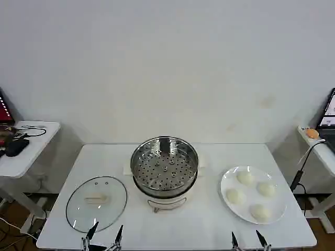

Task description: Take steamed baozi put them in steamer then cover it.

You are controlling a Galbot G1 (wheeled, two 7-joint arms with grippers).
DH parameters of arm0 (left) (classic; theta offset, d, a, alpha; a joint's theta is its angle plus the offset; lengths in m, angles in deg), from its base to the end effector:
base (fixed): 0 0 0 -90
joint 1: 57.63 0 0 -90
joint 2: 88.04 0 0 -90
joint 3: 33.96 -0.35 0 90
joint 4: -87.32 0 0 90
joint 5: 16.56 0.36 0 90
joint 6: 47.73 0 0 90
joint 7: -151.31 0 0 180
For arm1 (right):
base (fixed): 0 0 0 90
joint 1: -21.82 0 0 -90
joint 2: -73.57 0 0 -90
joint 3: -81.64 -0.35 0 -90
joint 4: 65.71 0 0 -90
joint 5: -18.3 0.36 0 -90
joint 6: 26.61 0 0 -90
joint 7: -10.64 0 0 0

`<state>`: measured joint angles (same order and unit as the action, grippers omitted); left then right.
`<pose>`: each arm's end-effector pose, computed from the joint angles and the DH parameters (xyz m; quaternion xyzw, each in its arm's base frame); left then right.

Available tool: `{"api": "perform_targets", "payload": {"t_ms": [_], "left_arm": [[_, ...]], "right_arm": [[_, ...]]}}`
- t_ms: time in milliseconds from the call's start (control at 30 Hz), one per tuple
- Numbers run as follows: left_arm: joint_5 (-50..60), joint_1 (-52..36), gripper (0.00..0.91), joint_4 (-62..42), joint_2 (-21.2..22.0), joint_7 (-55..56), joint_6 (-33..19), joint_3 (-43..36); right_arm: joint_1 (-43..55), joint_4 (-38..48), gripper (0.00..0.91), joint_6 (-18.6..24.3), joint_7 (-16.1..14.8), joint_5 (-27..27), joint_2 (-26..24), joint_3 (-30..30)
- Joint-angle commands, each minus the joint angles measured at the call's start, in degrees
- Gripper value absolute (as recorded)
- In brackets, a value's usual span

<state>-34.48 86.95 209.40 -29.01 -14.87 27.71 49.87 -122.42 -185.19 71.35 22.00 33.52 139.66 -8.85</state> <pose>0.0510 0.0536 -0.3358 -0.0675 -0.9914 0.0004 0.1118 0.0558 -0.0725 -0.3460 0.0104 -0.9873 0.0371 0.1543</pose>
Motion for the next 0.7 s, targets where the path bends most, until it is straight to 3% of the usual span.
{"api": "perform_targets", "payload": {"t_ms": [33,367,700], "left_arm": [[0.01,0.01,0.907,0.05,-0.02,-0.04,0.03,-0.01],[0.03,-0.32,0.907,-0.16,0.30,-0.07,0.37,-0.35],[-0.26,-1.14,0.907,-0.33,0.75,-0.28,1.32,-0.28]], "right_arm": [[-0.13,0.18,0.907,-0.13,0.15,-0.36,0.14,-0.40],[2.52,0.19,0.907,-2.42,-1.72,-4.01,-4.37,-5.02],[6.78,1.25,0.907,-6.65,-4.07,-6.79,-12.80,-8.51]]}}
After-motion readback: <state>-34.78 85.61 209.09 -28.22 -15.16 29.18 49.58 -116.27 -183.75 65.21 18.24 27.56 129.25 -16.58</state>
